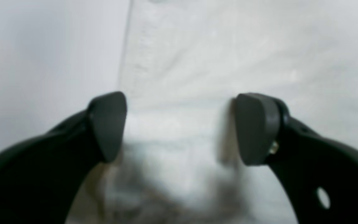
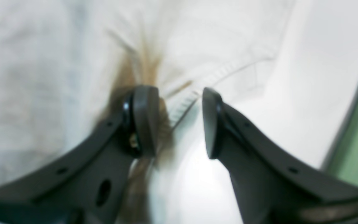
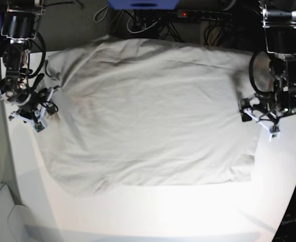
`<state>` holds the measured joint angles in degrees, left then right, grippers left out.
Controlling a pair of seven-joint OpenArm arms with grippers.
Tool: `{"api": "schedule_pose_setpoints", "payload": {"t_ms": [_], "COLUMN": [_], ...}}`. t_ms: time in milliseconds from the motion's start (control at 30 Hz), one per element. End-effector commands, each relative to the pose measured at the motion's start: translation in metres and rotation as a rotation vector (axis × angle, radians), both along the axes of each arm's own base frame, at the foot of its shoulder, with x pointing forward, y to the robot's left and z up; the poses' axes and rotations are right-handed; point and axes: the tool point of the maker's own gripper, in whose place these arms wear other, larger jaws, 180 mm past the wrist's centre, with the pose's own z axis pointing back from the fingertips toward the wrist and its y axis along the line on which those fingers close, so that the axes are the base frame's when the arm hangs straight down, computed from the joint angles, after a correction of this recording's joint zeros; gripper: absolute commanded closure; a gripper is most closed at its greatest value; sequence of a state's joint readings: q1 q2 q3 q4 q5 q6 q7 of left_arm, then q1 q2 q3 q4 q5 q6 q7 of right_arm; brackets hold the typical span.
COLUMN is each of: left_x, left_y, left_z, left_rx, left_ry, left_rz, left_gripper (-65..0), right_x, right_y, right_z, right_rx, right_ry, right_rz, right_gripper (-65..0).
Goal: Layout the t-shirt on the table in an organized manner, then fold the t-shirt properly
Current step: 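Release the t-shirt and move both grippers over its middle, then lower both grippers onto the t-shirt body and pinch the fabric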
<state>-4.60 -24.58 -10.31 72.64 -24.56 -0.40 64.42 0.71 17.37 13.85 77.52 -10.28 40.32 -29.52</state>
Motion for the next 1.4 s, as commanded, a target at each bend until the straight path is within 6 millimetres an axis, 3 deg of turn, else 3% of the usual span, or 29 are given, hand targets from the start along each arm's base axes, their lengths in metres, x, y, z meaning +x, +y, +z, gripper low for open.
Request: {"api": "schedule_pose_setpoints", "payload": {"t_ms": [0, 167, 467, 533, 700, 867, 933, 1267, 1367], "left_x": [-0.042, -0.050, -0.046, -0.043, -0.031, -0.017, -0.017, -0.025, -0.013], "left_y": [-0.003, 0.014, 0.016, 0.022, 0.035, 0.043, 0.041, 0.013, 0.012], "left_z": [-0.017, 0.000, 0.017, 0.028, 0.057, 0.070, 0.067, 0.025, 0.030], "left_rx": [-0.018, 0.048, 0.075, 0.075, 0.078, 0.076, 0.065, -0.034, -0.045], "left_ry": [0.162, 0.146, 0.128, 0.108, 0.024, -0.032, -0.025, 0.016, -0.016], "left_rz": [0.002, -0.035, -0.063, -0.038, 0.020, 0.053, 0.057, 0.096, 0.102], "left_gripper": [-53.5, -53.5, -53.5, -53.5, -53.5, -53.5, -53.5, -53.5, -53.5], "right_x": [-0.017, -0.033, -0.052, -0.057, -0.049, -0.023, -0.013, 0.005, 0.017], "right_y": [-0.019, -0.016, -0.001, 0.003, 0.012, 0.021, 0.028, 0.072, 0.080], "right_z": [-0.005, 0.010, 0.034, 0.041, 0.064, 0.087, 0.093, 0.086, 0.078], "right_rx": [-0.093, -0.138, -0.188, -0.198, -0.212, -0.197, -0.178, -0.098, -0.081], "right_ry": [0.071, 0.041, -0.006, -0.021, -0.088, -0.181, -0.210, -0.182, -0.164], "right_rz": [-0.014, 0.027, 0.089, 0.106, 0.127, 0.115, 0.108, 0.098, 0.119], "right_gripper": [-24.0, -24.0, -24.0, -24.0, -24.0, -24.0, -24.0, -24.0, -24.0]}}
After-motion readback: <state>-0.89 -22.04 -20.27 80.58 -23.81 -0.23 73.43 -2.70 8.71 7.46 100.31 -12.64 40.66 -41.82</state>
